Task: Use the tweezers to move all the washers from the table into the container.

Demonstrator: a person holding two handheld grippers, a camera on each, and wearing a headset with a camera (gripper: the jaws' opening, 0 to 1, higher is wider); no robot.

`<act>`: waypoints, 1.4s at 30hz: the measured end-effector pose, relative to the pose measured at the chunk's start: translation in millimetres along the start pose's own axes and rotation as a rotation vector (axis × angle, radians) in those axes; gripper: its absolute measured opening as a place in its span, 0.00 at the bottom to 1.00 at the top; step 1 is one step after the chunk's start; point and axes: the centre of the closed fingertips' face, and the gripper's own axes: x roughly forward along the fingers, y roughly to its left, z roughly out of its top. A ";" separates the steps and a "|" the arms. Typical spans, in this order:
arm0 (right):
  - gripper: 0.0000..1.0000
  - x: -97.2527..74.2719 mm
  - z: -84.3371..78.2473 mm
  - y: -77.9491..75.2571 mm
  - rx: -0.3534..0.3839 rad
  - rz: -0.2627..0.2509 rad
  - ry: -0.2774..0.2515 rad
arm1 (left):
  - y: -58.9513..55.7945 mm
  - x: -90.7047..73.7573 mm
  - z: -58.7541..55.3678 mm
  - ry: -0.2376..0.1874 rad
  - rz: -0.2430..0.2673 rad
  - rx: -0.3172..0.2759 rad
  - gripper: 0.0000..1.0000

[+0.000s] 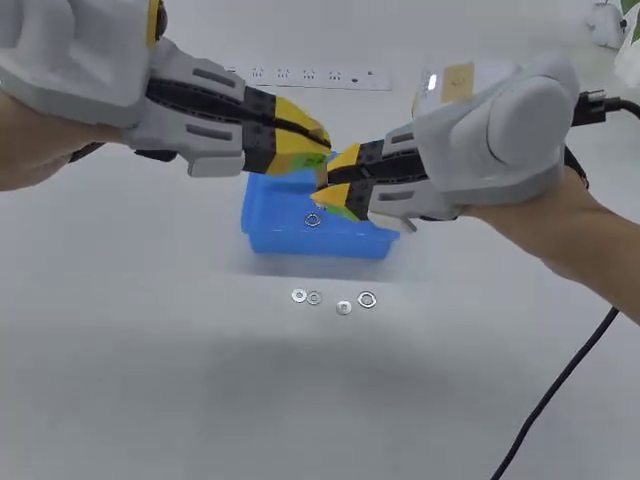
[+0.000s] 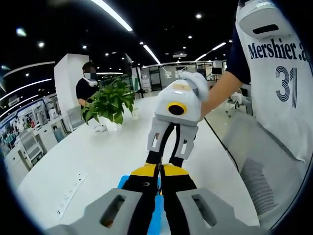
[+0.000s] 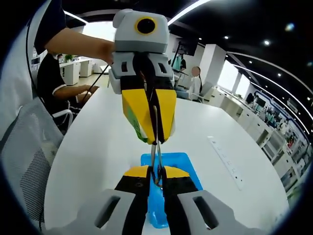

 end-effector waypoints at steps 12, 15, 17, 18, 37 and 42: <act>0.10 20.1 -38.0 -24.4 0.047 -0.007 0.043 | 28.3 25.1 -33.5 0.023 -0.015 -0.054 0.06; 0.11 28.6 -52.5 -25.1 0.063 0.008 0.063 | 30.9 33.0 -47.9 0.040 -0.020 -0.072 0.06; 0.11 33.5 -60.9 -24.5 0.065 0.018 0.079 | 32.0 37.8 -56.2 0.054 -0.024 -0.079 0.06; 0.11 35.3 -63.7 -23.9 0.068 0.023 0.082 | 32.2 39.3 -59.2 0.060 -0.028 -0.087 0.06; 0.12 46.2 -83.7 -20.8 0.129 0.044 0.099 | 31.4 47.8 -79.9 0.096 -0.035 -0.134 0.06; 0.12 42.5 -82.4 -20.7 0.114 0.028 0.107 | 30.2 45.5 -77.2 0.107 -0.028 -0.116 0.06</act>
